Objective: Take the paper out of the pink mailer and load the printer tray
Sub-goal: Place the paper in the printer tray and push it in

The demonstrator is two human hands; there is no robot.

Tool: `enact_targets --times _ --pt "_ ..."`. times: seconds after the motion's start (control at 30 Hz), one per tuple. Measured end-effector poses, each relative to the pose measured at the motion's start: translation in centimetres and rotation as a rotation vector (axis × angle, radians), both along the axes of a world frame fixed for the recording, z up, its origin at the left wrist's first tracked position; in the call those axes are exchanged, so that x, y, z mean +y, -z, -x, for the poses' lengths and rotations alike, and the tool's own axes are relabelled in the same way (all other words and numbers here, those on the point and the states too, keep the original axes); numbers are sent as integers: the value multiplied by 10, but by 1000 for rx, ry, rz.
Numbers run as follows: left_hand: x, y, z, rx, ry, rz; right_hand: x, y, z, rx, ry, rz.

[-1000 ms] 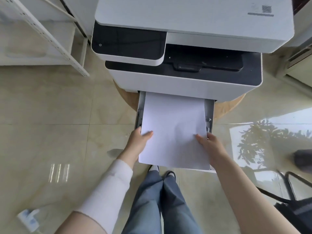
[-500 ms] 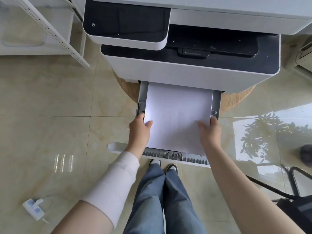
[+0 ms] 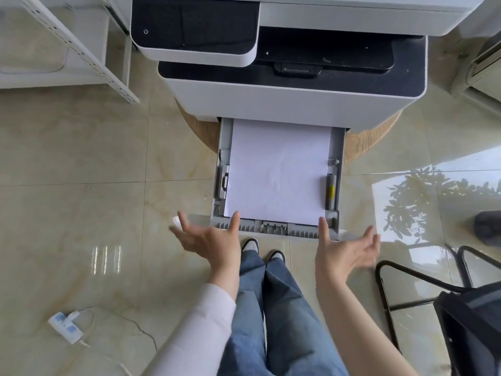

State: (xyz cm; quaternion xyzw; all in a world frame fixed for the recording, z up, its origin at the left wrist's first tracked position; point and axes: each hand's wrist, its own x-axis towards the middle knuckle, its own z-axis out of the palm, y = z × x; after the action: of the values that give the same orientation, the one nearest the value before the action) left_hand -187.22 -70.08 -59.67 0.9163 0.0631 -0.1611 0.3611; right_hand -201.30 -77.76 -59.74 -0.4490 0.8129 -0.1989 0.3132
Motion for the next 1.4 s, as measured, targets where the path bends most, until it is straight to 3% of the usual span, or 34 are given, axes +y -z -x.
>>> enact_targets --times 0.13,0.23,0.47,0.63,0.83,0.93,1.03,1.27,1.4 --pt "-12 0 29 627 -315 38 24 4 -21 -390 440 -518" --pt "-29 11 42 816 -313 150 20 16 -34 -668 416 -688" --pt "-38 36 46 720 -359 203 15 27 -48 -598 390 -735" --pt "-29 45 51 696 -328 280 15 21 -46 -804 480 -666" --pt "-33 42 51 687 -270 202 16 21 -47 -687 400 -699" --pt "-39 39 47 712 -375 193 12 19 -51 -636 441 -718" --pt "-44 36 47 734 -449 192 10 17 -51 -673 473 -738" --pt "-35 42 51 738 -366 251 15 15 -47 -847 504 -714" --pt "-30 49 55 706 -350 299 17 22 -47 -830 527 -698"
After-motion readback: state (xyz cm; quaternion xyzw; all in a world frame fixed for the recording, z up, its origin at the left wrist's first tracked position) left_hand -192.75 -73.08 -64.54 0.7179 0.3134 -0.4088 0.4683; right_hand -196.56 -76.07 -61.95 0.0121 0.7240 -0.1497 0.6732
